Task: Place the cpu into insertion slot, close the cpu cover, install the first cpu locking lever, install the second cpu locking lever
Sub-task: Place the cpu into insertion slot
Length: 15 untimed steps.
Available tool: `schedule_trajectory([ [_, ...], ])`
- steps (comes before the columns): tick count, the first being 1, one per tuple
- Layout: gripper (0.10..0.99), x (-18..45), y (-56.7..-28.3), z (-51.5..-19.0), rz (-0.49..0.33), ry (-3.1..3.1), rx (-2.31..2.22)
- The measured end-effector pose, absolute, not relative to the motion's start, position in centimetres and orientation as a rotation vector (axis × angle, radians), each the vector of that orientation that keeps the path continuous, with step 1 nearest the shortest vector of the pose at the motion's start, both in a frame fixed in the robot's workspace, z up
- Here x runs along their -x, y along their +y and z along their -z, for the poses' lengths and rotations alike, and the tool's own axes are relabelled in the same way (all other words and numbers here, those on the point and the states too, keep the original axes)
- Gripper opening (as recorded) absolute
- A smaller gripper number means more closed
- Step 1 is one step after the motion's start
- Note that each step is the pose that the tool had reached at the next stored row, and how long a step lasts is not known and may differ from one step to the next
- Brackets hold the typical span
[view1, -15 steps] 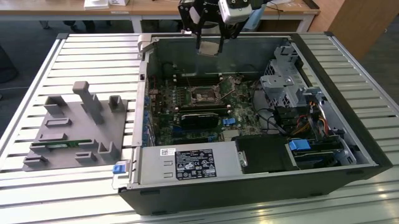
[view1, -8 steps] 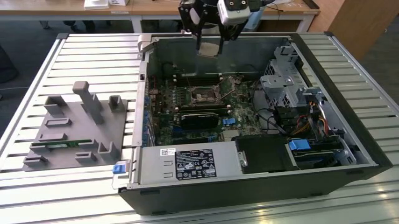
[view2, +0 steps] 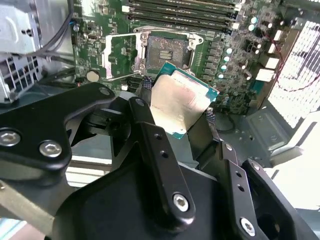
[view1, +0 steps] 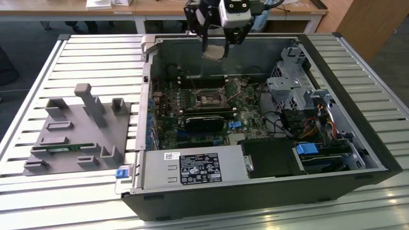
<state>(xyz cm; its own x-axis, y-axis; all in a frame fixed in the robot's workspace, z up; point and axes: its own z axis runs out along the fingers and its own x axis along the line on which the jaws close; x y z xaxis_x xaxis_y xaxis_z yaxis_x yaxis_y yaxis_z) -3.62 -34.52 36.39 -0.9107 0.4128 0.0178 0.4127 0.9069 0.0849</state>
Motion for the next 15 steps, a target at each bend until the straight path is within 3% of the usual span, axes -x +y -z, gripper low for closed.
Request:
schedule_trajectory([
  [15,0.537,3.63,-34.47,-35.79,-0.132,3.03,-0.8],
])
